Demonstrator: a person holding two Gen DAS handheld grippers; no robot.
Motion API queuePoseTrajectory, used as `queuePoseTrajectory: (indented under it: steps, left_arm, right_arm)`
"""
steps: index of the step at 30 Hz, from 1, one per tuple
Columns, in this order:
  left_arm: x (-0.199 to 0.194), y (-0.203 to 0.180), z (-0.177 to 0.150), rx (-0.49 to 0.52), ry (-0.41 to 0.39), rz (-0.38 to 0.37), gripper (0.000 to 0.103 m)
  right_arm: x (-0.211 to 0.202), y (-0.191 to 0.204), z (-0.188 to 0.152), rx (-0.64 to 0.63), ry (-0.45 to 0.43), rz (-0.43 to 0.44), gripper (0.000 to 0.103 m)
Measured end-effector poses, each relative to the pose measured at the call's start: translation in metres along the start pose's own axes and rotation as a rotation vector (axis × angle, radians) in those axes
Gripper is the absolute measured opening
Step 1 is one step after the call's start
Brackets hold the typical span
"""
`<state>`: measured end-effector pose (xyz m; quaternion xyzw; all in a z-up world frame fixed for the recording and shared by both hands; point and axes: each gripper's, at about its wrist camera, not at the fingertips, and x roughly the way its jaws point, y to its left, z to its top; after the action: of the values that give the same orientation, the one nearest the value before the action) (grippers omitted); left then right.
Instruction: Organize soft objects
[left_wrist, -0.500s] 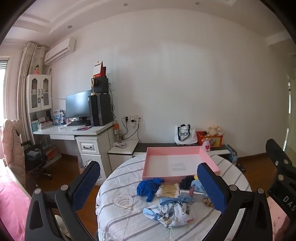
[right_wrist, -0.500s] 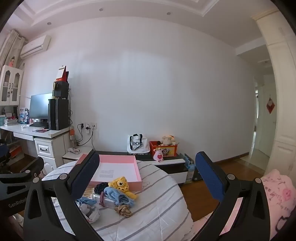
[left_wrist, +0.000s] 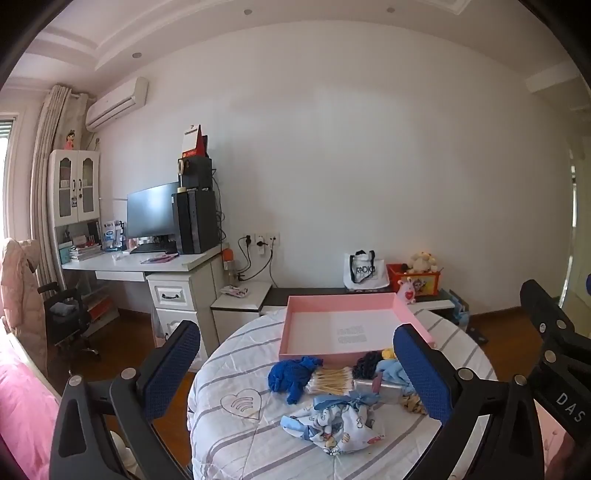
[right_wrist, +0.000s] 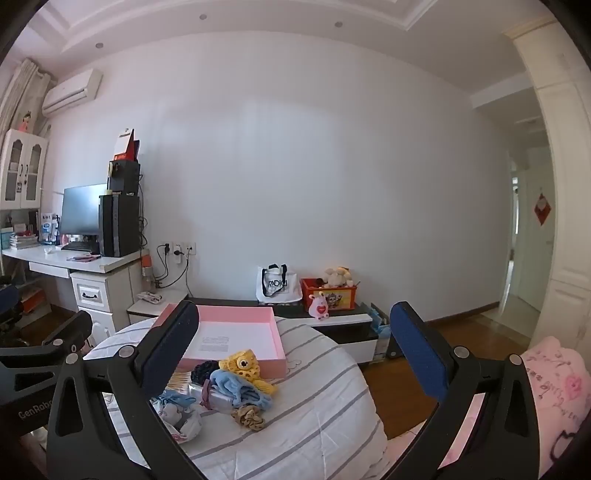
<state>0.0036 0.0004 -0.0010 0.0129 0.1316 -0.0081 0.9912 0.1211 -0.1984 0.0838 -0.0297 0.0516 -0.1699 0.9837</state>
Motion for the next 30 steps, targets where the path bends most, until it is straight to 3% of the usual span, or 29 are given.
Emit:
queuePoseTrajectory:
  steps: [30]
  left_arm:
    - [-0.0029,0.0004,-0.0045,-0.009,-0.003,-0.006,0.103]
  right_arm:
    - [-0.0038,0.0020,0.0021,0.000,0.005,0.010,0.103]
